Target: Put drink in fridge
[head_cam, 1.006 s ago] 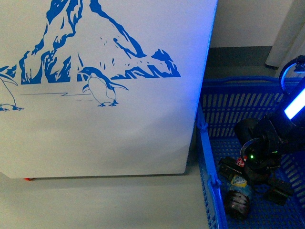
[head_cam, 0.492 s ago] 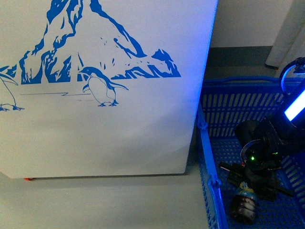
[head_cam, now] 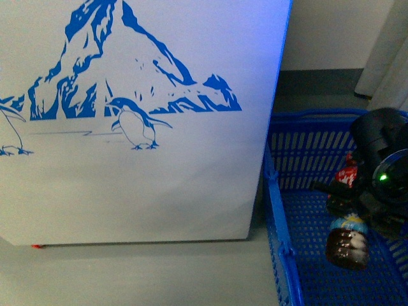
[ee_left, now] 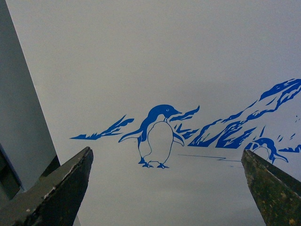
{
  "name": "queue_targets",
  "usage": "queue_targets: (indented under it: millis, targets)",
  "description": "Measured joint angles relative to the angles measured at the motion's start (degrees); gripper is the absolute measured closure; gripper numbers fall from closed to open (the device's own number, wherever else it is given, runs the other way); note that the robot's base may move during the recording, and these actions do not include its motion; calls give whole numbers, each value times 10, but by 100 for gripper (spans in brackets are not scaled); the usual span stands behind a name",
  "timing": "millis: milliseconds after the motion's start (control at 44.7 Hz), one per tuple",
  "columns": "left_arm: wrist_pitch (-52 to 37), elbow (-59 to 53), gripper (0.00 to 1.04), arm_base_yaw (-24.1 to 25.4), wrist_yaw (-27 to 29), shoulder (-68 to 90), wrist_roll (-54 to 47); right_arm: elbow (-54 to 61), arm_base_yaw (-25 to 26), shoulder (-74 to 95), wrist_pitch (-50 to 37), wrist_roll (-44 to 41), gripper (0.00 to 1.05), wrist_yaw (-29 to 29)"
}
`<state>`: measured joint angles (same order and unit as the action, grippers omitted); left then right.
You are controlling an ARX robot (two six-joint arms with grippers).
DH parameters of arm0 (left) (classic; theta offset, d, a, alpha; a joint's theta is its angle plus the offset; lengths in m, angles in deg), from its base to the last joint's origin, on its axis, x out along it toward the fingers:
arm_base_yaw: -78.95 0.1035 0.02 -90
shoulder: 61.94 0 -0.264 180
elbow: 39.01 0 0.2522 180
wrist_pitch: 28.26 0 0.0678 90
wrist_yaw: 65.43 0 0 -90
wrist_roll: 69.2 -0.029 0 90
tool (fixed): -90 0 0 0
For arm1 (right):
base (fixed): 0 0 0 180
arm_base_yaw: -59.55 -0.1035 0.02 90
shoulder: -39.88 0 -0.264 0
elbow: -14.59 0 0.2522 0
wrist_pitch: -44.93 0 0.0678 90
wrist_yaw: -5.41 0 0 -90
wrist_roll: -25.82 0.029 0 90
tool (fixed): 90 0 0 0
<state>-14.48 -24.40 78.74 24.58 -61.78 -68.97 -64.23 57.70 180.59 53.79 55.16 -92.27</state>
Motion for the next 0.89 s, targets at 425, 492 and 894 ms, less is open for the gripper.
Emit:
queue_targets:
  millis: [425, 492, 894]
  targets:
    - [0, 0, 8, 0, 0, 0, 0, 185, 22, -488, -12, -166, 66, 48]
    - [0, 0, 8, 0, 0, 0, 0, 195, 25, -559, 7, -181, 66, 56]
    - [0, 0, 8, 0, 0, 0, 0, 240, 17, -914, 111, -224, 66, 35]
